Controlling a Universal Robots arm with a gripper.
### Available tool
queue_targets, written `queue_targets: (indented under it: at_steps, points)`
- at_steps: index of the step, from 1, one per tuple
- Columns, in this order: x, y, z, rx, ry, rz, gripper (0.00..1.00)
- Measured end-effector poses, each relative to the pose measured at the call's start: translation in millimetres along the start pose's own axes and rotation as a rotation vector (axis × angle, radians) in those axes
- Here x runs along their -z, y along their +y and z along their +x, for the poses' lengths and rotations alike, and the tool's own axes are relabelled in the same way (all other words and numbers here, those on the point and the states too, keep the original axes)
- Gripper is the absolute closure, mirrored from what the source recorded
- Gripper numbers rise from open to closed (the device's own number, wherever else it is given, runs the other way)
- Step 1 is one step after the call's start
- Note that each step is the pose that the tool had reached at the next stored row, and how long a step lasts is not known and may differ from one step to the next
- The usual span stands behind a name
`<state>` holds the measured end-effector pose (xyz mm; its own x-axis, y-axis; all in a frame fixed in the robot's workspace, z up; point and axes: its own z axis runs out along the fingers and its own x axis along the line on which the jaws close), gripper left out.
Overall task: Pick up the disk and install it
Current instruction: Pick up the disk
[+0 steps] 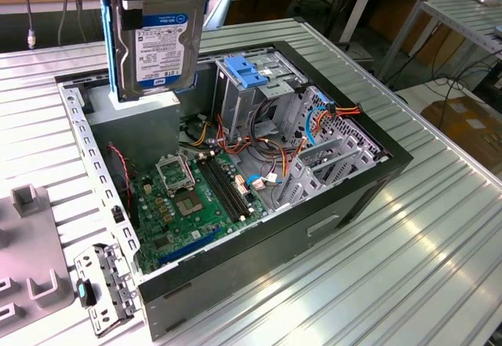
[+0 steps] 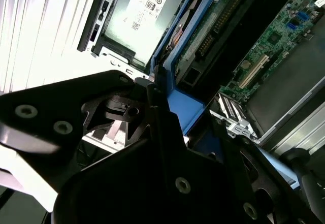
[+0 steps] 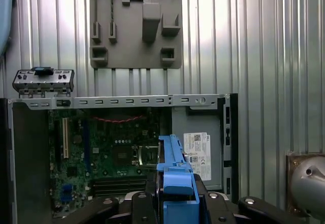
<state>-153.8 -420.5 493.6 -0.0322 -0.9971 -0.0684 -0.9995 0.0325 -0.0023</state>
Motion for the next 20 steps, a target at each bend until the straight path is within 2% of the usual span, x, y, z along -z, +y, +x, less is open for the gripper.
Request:
queue_targets:
  at_steps: [4, 8, 11, 16, 20]
  points:
    - [0.0, -3.8, 2.3, 0.0, 0.0, 0.0, 0.63]
    - [0.1, -8.0, 9.8, 0.0, 0.0001, 0.0, 0.63]
    - [-0.1, -16.4, 11.5, 0.0, 0.0001, -0.0001, 0.63]
    - [-0.7, -37.3, 12.1, 0.0, 0.0001, -0.0001, 0.63]
    - [-0.8, -39.7, 12.2, 0.0, 0.0, 0.0, 0.63]
